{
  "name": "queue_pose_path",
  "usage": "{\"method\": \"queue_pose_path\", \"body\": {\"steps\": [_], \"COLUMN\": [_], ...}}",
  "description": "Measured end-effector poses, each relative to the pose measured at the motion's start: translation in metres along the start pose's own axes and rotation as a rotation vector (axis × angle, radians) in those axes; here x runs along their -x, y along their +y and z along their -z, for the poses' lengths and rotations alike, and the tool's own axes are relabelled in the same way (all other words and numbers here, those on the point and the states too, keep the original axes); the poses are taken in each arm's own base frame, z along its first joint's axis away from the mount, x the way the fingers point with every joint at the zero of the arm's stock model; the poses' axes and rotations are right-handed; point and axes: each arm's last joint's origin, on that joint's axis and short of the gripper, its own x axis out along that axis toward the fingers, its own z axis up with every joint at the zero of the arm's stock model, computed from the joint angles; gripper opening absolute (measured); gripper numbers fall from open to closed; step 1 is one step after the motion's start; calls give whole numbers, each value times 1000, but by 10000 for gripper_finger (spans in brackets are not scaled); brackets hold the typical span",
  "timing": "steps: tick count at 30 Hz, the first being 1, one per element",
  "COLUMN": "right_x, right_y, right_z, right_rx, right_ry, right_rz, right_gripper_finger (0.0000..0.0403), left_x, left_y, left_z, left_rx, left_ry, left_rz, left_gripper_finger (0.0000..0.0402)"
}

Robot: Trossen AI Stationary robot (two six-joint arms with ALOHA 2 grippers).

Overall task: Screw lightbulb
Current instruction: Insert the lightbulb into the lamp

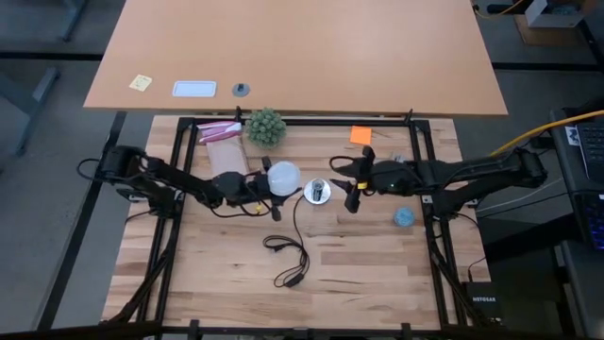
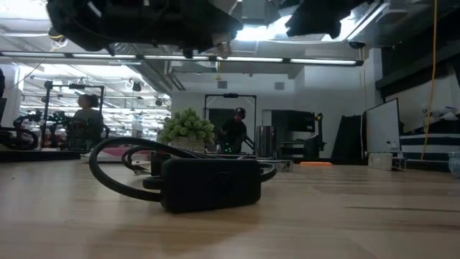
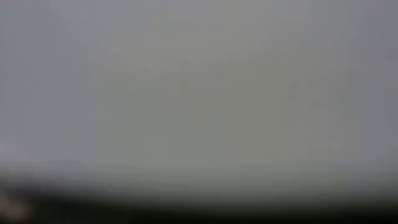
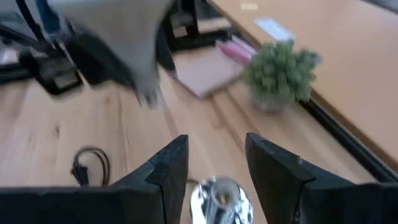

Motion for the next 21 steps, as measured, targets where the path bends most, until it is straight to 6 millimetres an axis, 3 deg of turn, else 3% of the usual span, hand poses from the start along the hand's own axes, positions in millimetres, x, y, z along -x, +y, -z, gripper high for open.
{"method": "queue_pose_path", "body": {"steps": [11,16,21], "right_x": [0,0,-4], "right_y": [0,0,1], "right_z": [-3,-4,-4], "right_rx": [3,1,4], "right_ry": [-25,-33,-46], "right_rz": [-5,-3,40], "right_gripper_finger": [166,166,166], "left_x": [-44,-49,-50], "left_y": [13,19,19], "left_z": [33,47,49], "left_rx": [12,47,40], "left_ry": [81,115,115], "left_rz": [-73,-89,-42], "left_gripper_finger": [156,156,156]}}
